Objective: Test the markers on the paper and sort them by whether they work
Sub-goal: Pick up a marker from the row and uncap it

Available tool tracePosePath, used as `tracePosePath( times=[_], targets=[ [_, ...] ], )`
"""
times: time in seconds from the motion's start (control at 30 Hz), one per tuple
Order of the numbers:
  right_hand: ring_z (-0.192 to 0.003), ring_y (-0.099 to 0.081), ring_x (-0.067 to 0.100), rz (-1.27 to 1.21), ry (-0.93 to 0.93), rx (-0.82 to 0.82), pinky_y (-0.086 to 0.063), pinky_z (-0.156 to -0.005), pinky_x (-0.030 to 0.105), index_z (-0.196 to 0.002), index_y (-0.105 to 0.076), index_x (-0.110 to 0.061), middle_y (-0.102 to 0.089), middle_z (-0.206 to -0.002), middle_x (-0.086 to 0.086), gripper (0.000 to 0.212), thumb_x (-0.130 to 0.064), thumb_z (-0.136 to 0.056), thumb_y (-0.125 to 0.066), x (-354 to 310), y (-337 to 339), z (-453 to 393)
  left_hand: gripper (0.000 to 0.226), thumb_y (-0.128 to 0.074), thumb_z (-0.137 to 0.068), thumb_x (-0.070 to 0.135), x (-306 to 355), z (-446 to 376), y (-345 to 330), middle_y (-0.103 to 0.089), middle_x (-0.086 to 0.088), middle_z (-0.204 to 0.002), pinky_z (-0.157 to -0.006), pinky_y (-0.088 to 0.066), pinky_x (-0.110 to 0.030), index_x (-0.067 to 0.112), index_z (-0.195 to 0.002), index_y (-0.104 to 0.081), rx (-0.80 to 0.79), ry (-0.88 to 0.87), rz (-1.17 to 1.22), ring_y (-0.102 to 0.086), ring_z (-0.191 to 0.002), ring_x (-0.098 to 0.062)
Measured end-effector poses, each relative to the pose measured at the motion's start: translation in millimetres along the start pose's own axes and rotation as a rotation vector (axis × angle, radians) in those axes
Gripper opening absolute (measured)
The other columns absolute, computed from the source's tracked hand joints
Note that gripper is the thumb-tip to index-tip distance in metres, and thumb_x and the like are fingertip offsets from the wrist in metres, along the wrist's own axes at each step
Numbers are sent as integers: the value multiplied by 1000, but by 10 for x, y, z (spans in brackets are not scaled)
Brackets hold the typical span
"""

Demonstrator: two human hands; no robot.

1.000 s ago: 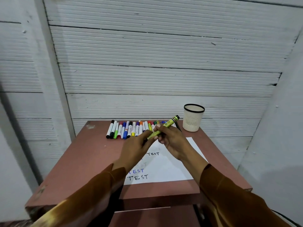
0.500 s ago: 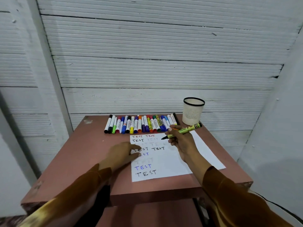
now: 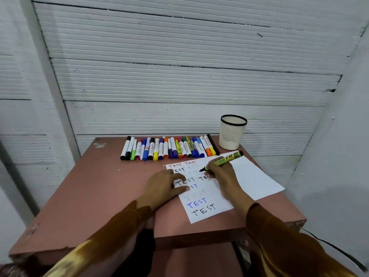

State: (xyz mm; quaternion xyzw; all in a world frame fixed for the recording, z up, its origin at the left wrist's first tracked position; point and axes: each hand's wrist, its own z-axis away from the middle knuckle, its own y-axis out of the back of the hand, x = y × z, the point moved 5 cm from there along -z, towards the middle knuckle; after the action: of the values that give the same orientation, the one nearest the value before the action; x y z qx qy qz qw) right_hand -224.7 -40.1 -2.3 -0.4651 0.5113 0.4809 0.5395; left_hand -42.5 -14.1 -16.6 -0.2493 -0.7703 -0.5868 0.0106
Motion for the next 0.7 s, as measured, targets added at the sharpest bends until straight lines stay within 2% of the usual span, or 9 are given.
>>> tracePosePath(
  times=[0.1, 0.3, 0.5, 0.7],
  targets=[
    [-60, -51, 15, 115, 50, -4, -41, -57, 21, -75, -50, -11, -53, -69, 7, 14, 1, -81, -55, 9, -9, 24, 43, -52, -82, 61, -15, 11, -10, -48, 8, -84, -64, -33, -22, 34, -115, -61, 12, 4, 3, -46, -82, -9],
    [-60, -47, 13, 234, 136, 24, -38, -59, 22, -71, -45, -14, -47, -65, 1, 23, 1, -77, -60, 8, 53, 45, 41, -54, -82, 59, -20, 24, -1, -49, 8, -82, -68, -39, -23, 33, -113, -62, 19, 7, 37, -45, -79, -8],
    [-62, -49, 14, 287, 178, 32, -39, -59, 21, -69, -44, -14, -49, -67, 2, 23, -1, -78, -61, 26, 86, 96, 40, -53, -83, 59, -9, 25, -1, -48, 9, -79, -61, -32, -15, 35, -113, -61, 3, 4, 21, -44, -76, -7],
    [-72, -54, 21, 328, 185, 16, -45, -67, 26, -71, -46, -14, -53, -72, 5, 21, -7, -80, -63, 66, 75, 81, 40, -52, -83, 60, 7, 39, 17, -49, 10, -82, -64, -36, -19, 36, -114, -60, 11, 12, 10, -42, -76, -6]
  ],
)
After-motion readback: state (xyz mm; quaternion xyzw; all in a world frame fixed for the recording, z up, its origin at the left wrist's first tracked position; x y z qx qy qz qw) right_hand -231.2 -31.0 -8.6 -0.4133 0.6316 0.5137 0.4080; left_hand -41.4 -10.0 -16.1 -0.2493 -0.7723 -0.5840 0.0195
